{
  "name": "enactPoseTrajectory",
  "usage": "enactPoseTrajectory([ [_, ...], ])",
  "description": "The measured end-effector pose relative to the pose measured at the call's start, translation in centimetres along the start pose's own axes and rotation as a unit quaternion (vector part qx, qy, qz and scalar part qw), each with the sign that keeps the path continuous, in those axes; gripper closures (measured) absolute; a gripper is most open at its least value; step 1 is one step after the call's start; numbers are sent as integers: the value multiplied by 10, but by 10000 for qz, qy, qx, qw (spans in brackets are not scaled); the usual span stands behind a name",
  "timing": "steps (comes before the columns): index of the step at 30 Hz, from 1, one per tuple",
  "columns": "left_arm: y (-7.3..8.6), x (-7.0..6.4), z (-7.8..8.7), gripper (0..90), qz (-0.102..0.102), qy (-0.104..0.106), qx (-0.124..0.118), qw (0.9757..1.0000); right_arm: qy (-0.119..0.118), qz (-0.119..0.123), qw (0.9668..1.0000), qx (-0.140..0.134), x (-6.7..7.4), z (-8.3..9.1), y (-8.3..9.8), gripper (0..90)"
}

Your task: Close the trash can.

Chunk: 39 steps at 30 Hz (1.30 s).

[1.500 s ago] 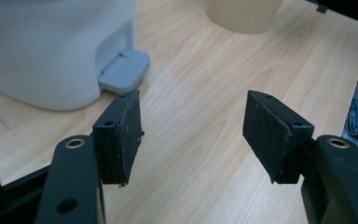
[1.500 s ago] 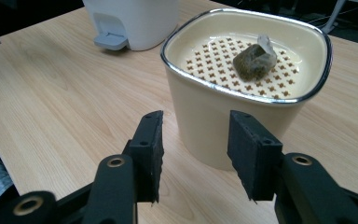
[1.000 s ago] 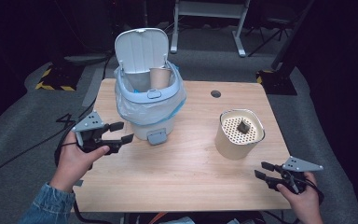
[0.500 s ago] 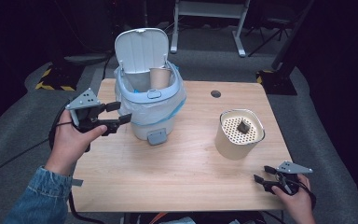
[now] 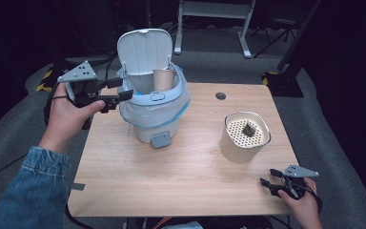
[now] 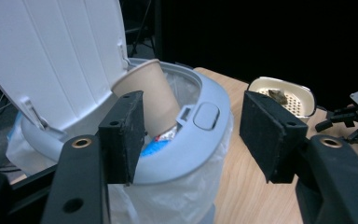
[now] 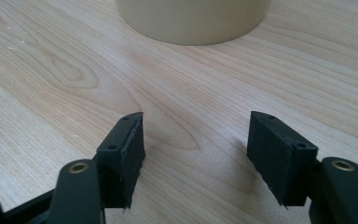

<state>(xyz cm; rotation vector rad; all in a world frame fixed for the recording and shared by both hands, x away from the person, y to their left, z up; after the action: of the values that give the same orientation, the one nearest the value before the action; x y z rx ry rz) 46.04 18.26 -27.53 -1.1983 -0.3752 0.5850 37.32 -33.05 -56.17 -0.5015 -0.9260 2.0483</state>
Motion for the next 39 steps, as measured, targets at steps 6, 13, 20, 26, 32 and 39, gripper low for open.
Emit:
enactPoseTrajectory([
  [6, -17, 9, -5, 446, -231, 333, -8, 9992, -15, 15, 10000, -8, 0, 0, 0, 379],
  [13, -38, 16, -7, 503, -195, 650, -22, 9977, -76, 73, 9999, -31, 2, 0, 0, 416],
  [20, -59, 37, -10, 561, -240, 612, -173, 9977, -86, 77, 9999, -34, 2, 0, 0, 418],
  [26, -72, 55, -16, 535, -175, 433, -398, 9981, -122, 116, 9999, -36, 4, 1, 0, 419],
  [32, -83, 74, -14, 545, -92, 194, -475, 9986, -152, 158, 9997, -52, 6, 1, 0, 419],
  [39, -88, 96, -19, 783, 60, 46, -453, 9989, -186, 170, 9997, -43, 7, 1, 0, 428],
])
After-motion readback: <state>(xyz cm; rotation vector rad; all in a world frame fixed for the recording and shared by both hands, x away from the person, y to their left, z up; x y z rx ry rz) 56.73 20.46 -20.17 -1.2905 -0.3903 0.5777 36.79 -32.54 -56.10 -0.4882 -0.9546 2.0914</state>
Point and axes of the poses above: each handheld gripper's, and its own axes: z roughly backward along the jaws, y roughly out of its underside, x roughly to its left, the point moved 9 cm from there along -z, roughly forward along the jaws, and after that the axes turned 2 degrees about y, right-handed, at the moved point
